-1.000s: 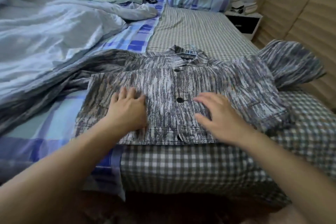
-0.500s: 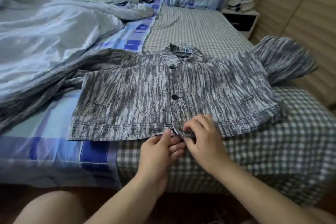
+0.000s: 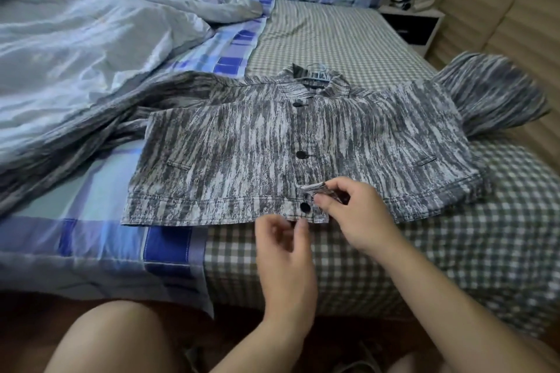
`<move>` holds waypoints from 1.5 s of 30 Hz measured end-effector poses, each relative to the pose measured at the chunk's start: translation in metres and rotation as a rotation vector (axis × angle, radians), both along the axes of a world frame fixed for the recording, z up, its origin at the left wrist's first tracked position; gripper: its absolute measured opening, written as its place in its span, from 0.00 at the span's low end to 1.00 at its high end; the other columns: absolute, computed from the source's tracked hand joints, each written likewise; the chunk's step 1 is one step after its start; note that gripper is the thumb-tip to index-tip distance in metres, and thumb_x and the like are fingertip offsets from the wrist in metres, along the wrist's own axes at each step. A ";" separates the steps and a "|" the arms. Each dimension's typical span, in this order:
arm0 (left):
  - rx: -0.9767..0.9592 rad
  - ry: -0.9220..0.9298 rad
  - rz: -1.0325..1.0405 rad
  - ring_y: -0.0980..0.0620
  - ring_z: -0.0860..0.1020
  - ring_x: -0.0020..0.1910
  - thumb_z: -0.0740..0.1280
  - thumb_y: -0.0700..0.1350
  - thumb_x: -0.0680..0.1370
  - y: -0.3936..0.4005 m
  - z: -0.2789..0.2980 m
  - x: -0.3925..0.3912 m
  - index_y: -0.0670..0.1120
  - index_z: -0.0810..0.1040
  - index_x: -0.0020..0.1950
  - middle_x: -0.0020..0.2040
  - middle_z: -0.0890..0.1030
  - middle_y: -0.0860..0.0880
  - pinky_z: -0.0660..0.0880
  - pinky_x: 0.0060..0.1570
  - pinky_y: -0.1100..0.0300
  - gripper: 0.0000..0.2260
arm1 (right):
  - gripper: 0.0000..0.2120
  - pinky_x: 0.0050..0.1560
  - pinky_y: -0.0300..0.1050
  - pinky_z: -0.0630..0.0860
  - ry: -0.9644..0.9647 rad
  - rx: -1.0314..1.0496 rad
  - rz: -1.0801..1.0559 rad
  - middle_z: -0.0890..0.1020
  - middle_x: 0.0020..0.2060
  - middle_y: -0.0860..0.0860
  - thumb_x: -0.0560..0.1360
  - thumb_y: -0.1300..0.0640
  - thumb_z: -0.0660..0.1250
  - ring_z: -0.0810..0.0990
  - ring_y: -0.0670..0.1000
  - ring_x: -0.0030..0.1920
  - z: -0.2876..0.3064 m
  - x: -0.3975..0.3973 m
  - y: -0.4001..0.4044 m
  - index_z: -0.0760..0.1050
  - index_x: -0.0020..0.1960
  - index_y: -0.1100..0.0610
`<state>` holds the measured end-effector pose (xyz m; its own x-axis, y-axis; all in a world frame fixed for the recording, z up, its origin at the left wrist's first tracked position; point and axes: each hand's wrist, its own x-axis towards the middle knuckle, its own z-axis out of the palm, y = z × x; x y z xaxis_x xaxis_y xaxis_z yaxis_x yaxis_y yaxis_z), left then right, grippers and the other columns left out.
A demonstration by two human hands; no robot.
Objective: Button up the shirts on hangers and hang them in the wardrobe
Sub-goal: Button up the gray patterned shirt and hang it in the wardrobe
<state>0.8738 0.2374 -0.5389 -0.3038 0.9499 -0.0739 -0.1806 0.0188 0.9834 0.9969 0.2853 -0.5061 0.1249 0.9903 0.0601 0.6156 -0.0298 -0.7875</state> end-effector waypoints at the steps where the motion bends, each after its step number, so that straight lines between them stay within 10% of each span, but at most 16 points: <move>1: 0.052 0.123 -0.034 0.56 0.79 0.45 0.70 0.37 0.80 -0.003 -0.001 0.000 0.50 0.74 0.50 0.46 0.79 0.49 0.74 0.46 0.66 0.09 | 0.04 0.36 0.29 0.67 -0.001 -0.008 -0.002 0.81 0.40 0.42 0.78 0.52 0.72 0.77 0.38 0.39 0.001 0.000 0.001 0.78 0.48 0.47; 5: 0.076 0.320 -0.141 0.57 0.76 0.52 0.70 0.40 0.79 -0.017 -0.004 0.004 0.55 0.74 0.62 0.56 0.74 0.54 0.73 0.49 0.69 0.15 | 0.05 0.37 0.26 0.66 0.005 -0.043 -0.032 0.81 0.42 0.41 0.77 0.52 0.73 0.76 0.37 0.42 0.001 -0.002 0.003 0.78 0.50 0.48; 11: -0.078 -0.033 -0.270 0.60 0.82 0.51 0.68 0.41 0.81 -0.006 0.004 -0.012 0.59 0.78 0.65 0.55 0.84 0.51 0.78 0.53 0.65 0.17 | 0.06 0.41 0.33 0.70 0.045 -0.049 -0.045 0.82 0.43 0.44 0.77 0.50 0.73 0.78 0.41 0.43 -0.001 -0.001 0.003 0.79 0.51 0.51; 14: 0.014 0.124 -0.309 0.62 0.80 0.61 0.68 0.42 0.82 0.000 0.004 -0.007 0.55 0.79 0.69 0.60 0.83 0.57 0.76 0.64 0.62 0.16 | 0.06 0.40 0.37 0.74 0.096 -0.034 -0.037 0.83 0.40 0.50 0.76 0.51 0.74 0.80 0.48 0.41 -0.002 0.000 0.005 0.81 0.47 0.53; 23: -0.162 -0.120 -0.115 0.46 0.86 0.40 0.70 0.40 0.81 0.021 -0.001 -0.005 0.50 0.81 0.52 0.45 0.84 0.45 0.82 0.42 0.55 0.05 | 0.06 0.41 0.51 0.75 0.185 -0.078 0.060 0.80 0.37 0.57 0.76 0.55 0.74 0.74 0.48 0.36 0.003 0.006 0.003 0.81 0.44 0.58; 35: -0.092 -0.023 -0.198 0.53 0.85 0.47 0.73 0.33 0.76 0.030 0.011 -0.022 0.47 0.87 0.44 0.42 0.87 0.50 0.81 0.56 0.54 0.09 | 0.06 0.55 0.57 0.80 0.292 -0.180 0.052 0.87 0.42 0.57 0.70 0.57 0.79 0.82 0.52 0.42 0.016 0.022 0.013 0.85 0.44 0.57; 45: -0.050 0.072 -0.218 0.57 0.81 0.40 0.76 0.37 0.75 0.035 0.004 -0.018 0.49 0.86 0.43 0.41 0.86 0.52 0.77 0.47 0.57 0.07 | 0.09 0.42 0.43 0.71 0.177 -0.185 0.065 0.78 0.33 0.47 0.72 0.54 0.78 0.75 0.46 0.36 0.012 0.009 0.022 0.79 0.39 0.55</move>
